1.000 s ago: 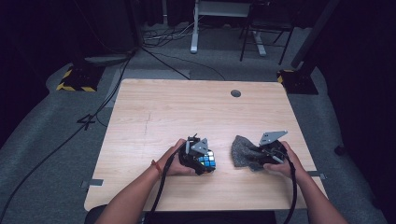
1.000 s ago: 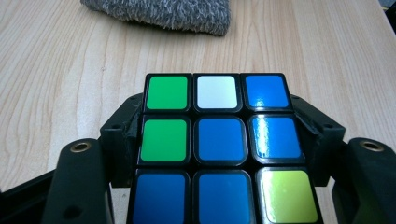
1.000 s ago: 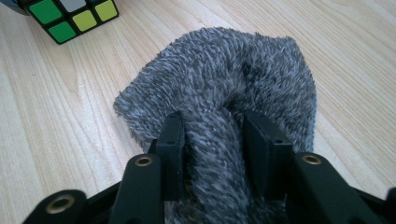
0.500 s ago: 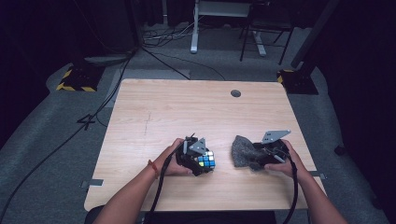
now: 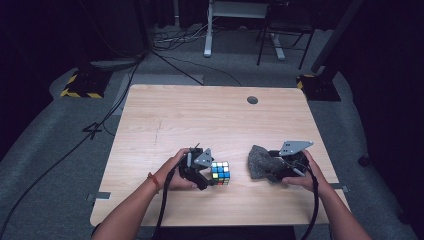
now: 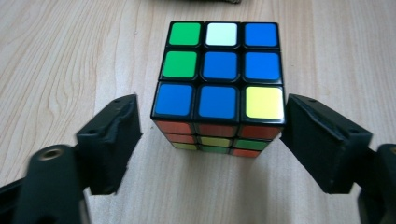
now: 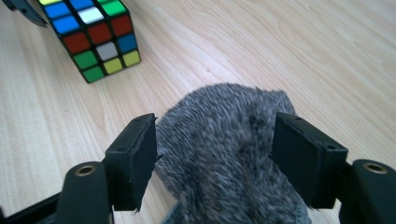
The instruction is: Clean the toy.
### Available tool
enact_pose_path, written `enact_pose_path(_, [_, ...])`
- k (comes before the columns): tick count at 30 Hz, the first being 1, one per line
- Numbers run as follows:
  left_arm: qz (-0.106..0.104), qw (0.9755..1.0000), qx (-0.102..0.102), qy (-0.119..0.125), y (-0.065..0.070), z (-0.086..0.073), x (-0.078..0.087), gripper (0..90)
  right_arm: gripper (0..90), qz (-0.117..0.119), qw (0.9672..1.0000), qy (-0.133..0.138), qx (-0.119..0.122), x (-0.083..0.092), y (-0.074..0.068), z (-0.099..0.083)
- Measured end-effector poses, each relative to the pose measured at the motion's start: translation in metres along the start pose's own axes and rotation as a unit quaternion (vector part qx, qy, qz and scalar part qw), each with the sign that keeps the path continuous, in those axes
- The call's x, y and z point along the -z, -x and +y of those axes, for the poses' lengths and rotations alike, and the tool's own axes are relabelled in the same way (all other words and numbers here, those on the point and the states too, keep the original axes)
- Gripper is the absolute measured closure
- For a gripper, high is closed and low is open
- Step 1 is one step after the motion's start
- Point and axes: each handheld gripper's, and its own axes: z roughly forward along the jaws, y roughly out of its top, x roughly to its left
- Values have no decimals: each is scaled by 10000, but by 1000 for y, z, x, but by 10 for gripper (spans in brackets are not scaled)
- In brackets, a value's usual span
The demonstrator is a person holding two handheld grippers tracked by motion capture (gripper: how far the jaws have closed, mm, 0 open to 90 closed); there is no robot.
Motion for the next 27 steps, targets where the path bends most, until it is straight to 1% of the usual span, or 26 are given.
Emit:
enact_pose_path(2, [17,10000,13,57,0,-1,0,231,321,-19,9999,92,82,3,-5,4])
enact_pose_path(3, [7,9999,44,98,0,-2,0,230,323,28,9999,131,100,4,-7,6])
enact_pose_path(4, [15,9999,72,87,0,-3,0,229,325,67,9997,168,140,5,-9,7])
enact_pose_path(8, [19,9999,71,99,-1,-3,0,232,329,199,9993,220,230,4,-17,11])
enact_pose_path(10, [-24,9999,59,112,-1,-3,-1,231,330,262,9991,192,278,2,-19,12])
enact_pose_path(12, [-42,9999,104,85,-2,-4,-3,224,333,317,9989,140,312,-1,-21,12])
enact_pose_path(14, [-123,9999,109,42,-2,-4,-4,234,341,275,9990,61,345,-3,-23,12])
enact_pose_path(15, [-113,9999,85,24,-1,-5,-4,233,347,301,9990,77,317,-4,-23,12])
enact_pose_path(16, [-152,9998,93,33,0,-5,-4,234,353,302,9991,94,294,-4,-23,12])
enact_pose_path(19, [-192,9998,91,32,3,-7,-2,229,357,355,9989,95,286,-8,-27,12])
enact_pose_path(21, [-209,9997,115,10,3,-9,0,228,357,340,9987,37,368,-11,-31,13])
enact_pose_path(22, [-227,9996,143,-13,4,-10,0,226,357,394,9985,49,373,-12,-33,14])
enact_pose_path(27, [-294,9995,100,-77,6,-12,2,228,360,450,9981,10,427,-18,-41,16])
